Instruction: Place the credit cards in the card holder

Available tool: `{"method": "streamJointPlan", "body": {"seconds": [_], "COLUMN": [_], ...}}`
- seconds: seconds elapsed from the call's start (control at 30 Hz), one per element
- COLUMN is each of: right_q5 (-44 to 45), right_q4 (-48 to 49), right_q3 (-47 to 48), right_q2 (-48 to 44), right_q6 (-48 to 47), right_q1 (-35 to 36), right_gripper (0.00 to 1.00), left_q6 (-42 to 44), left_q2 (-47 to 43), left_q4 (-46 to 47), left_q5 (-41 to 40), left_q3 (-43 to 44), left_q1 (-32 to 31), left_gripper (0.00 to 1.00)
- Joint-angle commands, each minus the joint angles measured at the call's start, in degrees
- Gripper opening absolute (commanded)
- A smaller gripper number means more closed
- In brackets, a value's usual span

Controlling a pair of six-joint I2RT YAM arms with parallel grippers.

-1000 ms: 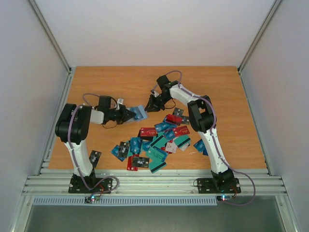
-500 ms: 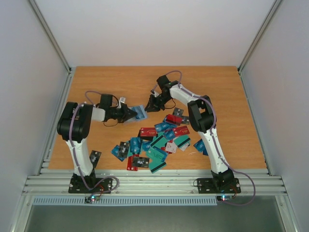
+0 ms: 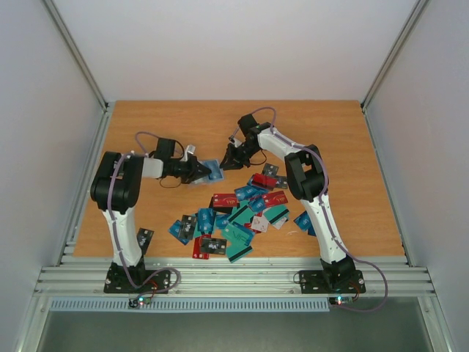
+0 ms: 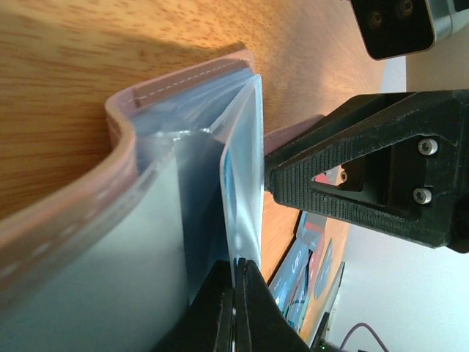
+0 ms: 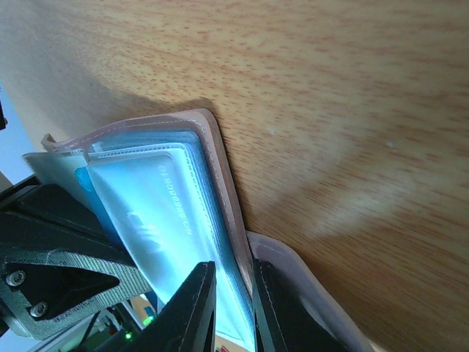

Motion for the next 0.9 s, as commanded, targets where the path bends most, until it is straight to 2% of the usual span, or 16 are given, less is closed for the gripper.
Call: {"method": "streamJointPlan", "body": {"seconds": [0.0, 0.3, 0.6, 0.87], "right_q5": [1.1, 1.5, 2.4, 2.5], "right_q4": [-1.4, -1.7, -2.6, -3.4], "right_q3": [-1.3, -1.6, -1.5, -1.0], "right_q2": [2.7, 2.1, 1.0, 0.4], "right_q6": [0.0, -0.3, -1.4, -1.7], "right_q1": [0.5, 0.5, 0.6, 0.6], "right_gripper": [0.16, 0.16, 0.17, 0.17], "left_q6": [2.8, 8.7, 10.6, 12.8], "left_q2": [2.8, 3.0, -1.1, -3.1], "left_q4": [-3.6, -12.7, -20.4, -29.6], "left_q5": [0.7, 0.4, -2.1, -4.0], "left_q3": [2.7, 5.8, 6.9, 10.2], "left_q1": [-2.1, -2.7, -2.7, -2.7], "left_gripper": [0.00, 0.04, 0.21, 0.45]}}
